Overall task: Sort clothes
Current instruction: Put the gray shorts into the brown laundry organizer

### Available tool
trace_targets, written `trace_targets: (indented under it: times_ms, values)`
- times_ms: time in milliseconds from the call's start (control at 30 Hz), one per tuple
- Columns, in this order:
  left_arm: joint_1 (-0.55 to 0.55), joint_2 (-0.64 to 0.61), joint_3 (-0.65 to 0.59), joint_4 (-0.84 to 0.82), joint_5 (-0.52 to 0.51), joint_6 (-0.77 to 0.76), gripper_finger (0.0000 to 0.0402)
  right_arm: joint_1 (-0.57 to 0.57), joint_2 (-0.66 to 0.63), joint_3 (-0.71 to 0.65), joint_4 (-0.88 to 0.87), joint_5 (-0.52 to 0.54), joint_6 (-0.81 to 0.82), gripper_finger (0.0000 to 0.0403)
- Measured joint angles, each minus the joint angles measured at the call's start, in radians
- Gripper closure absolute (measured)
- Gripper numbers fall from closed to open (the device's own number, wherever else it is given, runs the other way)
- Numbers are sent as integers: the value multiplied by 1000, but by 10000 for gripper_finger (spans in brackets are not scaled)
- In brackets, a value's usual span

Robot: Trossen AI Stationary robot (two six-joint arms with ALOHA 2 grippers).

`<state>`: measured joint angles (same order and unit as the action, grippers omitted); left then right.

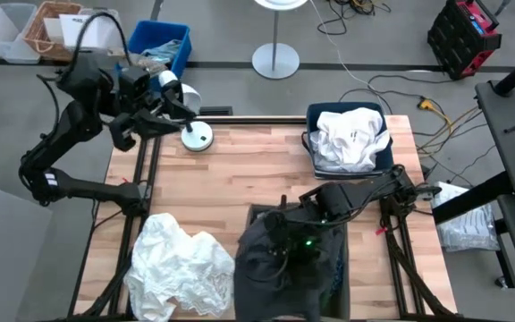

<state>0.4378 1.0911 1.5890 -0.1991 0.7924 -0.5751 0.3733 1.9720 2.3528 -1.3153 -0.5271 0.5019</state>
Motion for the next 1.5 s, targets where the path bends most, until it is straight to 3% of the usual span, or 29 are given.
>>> trace_targets:
  times_ms: [200,333,567,667,767,1200,1333,1400,1500]
  values:
    - [-70,10,0,-248,-88,188,206,0,-17,0,-156,168,-129,380]
    - [-170,56,0,-332,-164,286,233,0,-21,0,-155,249,-146,333]
    - [-353,155,-2,-388,-261,594,290,10,-45,-1,-181,262,-70,253]
    - [-411,190,-2,-390,-396,630,316,22,-69,-2,-185,263,-33,229]
    - [-461,237,-2,-372,-438,652,341,32,-90,-1,-194,261,-11,213]
    - [-537,452,45,-185,-443,602,401,54,-220,-2,-258,219,-16,215]
    - [-548,545,137,-266,-398,609,401,57,-271,-1,-252,217,-90,223]
    - [-560,605,188,-338,-338,614,401,61,-297,-1,-231,275,-157,228]
    - [-582,697,280,-451,-269,615,401,75,-332,-2,-193,452,-280,239]
